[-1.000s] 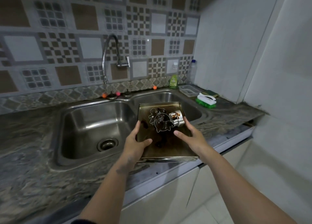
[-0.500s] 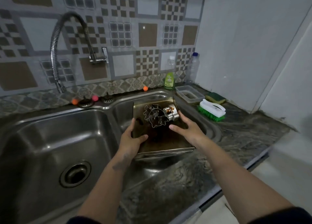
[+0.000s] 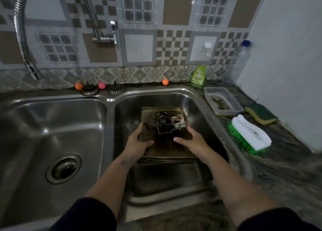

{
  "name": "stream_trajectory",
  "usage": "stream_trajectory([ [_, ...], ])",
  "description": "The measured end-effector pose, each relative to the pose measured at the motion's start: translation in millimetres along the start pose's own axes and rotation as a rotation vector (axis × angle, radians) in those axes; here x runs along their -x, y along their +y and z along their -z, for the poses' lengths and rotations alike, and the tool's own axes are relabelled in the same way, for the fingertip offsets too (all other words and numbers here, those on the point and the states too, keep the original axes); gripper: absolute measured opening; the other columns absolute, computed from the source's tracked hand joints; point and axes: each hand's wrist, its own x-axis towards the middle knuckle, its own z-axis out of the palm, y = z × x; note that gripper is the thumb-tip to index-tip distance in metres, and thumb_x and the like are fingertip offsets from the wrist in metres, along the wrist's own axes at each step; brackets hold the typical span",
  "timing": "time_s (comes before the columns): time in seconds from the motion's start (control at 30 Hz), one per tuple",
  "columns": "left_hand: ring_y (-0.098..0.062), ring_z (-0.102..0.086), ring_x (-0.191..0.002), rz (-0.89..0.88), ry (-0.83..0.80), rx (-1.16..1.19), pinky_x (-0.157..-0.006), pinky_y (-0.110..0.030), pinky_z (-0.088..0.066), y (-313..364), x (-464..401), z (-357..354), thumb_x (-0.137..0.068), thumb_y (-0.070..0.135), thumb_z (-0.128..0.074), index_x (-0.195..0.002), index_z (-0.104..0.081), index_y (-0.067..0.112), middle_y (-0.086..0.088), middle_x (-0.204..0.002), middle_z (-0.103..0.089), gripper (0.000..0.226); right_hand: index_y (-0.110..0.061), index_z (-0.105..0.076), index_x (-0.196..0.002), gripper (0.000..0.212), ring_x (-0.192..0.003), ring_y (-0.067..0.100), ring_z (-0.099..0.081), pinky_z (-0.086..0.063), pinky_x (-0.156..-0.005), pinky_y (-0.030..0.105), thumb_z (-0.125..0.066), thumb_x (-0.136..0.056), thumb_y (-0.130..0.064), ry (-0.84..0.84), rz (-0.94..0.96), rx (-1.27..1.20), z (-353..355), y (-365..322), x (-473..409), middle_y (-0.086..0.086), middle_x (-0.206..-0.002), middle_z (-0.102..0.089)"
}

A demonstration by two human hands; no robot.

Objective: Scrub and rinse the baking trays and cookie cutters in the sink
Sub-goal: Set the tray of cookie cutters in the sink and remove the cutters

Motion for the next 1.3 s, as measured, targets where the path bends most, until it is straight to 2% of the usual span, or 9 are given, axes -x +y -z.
stream_trajectory([
  [0.1, -0.014, -0.053, -0.115, 0.077, 0.053, -0.015, -0.085, -0.020, -0.045, -11, -13, -9, -0.087, -0.001, -0.063, -0.145, -0.029, 0.035, 0.009, -0.114, -0.052, 0.076, -0.030, -0.021, -0.151, 0.095, -0.141, 0.024, -0.029, -0.031, -0.114, 0.042, -0.079, -0.075, -0.033, -0.074, -0.060, 0.056, -1, 16, -28, 0.002, -0.156, -0.026],
  [0.27, -0.019, -0.050, -0.124, 0.208, 0.108, -0.061, -0.096, -0.027, -0.042, -32, -30, -17, -0.086, -0.001, -0.064, -0.151, -0.024, 0.024, -0.003, -0.138, -0.051, 0.081, -0.030, -0.018, -0.152, 0.097, -0.143, 0.026, -0.024, -0.028, -0.113, 0.044, -0.078, -0.076, -0.036, -0.186, -0.145, 0.117, -7, 40, -55, 0.004, -0.158, -0.022],
  [0.43, -0.021, -0.051, -0.124, 0.285, 0.166, -0.069, -0.097, -0.027, -0.043, -55, -33, -18, -0.084, -0.004, -0.067, -0.150, -0.028, 0.022, -0.007, -0.138, -0.051, 0.081, -0.030, -0.014, -0.153, 0.096, -0.143, 0.026, -0.023, -0.028, -0.112, 0.042, -0.076, -0.079, -0.035, -0.263, -0.145, 0.162, -15, 50, -63, 0.003, -0.158, -0.021],
  [0.57, -0.019, -0.056, -0.112, 0.369, 0.118, -0.063, -0.083, -0.022, -0.047, -71, -37, -12, -0.079, -0.008, -0.070, -0.149, -0.032, 0.020, -0.011, -0.134, -0.055, 0.085, -0.027, -0.012, -0.153, 0.090, -0.143, 0.025, -0.025, -0.029, -0.111, 0.037, -0.071, -0.084, -0.029, -0.324, -0.149, 0.257, -18, 50, -62, 0.003, -0.158, -0.022],
  [0.73, -0.026, -0.055, -0.119, 0.459, 0.003, -0.103, -0.106, -0.047, -0.041, -76, -43, 2, -0.074, 0.003, -0.077, -0.150, -0.028, 0.024, -0.008, -0.130, -0.058, 0.093, -0.035, -0.003, -0.153, 0.102, -0.143, 0.028, -0.024, -0.030, -0.110, 0.040, -0.075, -0.081, -0.021, -0.382, -0.203, 0.292, -18, 48, -59, 0.004, -0.159, -0.017],
  [0.8, -0.025, -0.056, -0.117, 0.432, -0.036, -0.131, -0.105, -0.045, -0.042, -73, -43, 4, -0.075, 0.003, -0.076, -0.148, -0.032, 0.020, -0.007, -0.127, -0.059, 0.087, -0.035, -0.001, -0.153, 0.105, -0.143, 0.029, -0.022, -0.029, -0.111, 0.042, -0.076, -0.080, -0.019, -0.388, -0.213, 0.297, -18, 45, -58, 0.004, -0.160, -0.014],
  [0.93, -0.028, -0.049, -0.126, 0.228, -0.024, -0.363, -0.104, -0.040, -0.043, -62, -52, 5, -0.077, 0.010, -0.077, -0.146, -0.034, 0.026, -0.010, -0.134, -0.053, 0.083, -0.030, -0.001, -0.153, 0.102, -0.143, 0.024, -0.024, -0.027, -0.108, 0.032, -0.073, -0.083, -0.017, -0.418, -0.165, 0.310, -10, 30, -61, 0.002, -0.158, -0.020],
  [1.03, -0.031, -0.030, -0.140, 0.096, -0.037, -0.653, -0.112, -0.044, -0.034, -51, -63, 2, -0.076, 0.025, -0.079, -0.152, -0.019, 0.030, -0.009, -0.155, -0.024, 0.098, -0.032, -0.011, -0.153, 0.092, -0.141, 0.022, -0.028, -0.029, -0.104, 0.029, -0.072, -0.084, -0.021, -0.361, -0.081, 0.358, -6, 17, -72, 0.000, -0.157, -0.024],
  [1.3, -0.035, -0.019, -0.143, 0.085, -0.276, -1.157, -0.114, -0.050, -0.030, -58, -94, -9, -0.062, 0.051, -0.083, -0.152, 0.003, 0.036, 0.002, -0.160, 0.005, 0.126, -0.039, -0.019, -0.150, 0.088, -0.137, 0.023, -0.035, -0.041, -0.105, 0.036, -0.070, -0.083, -0.014, -0.381, 0.039, 0.506, -28, 18, -98, 0.003, -0.156, -0.025],
])
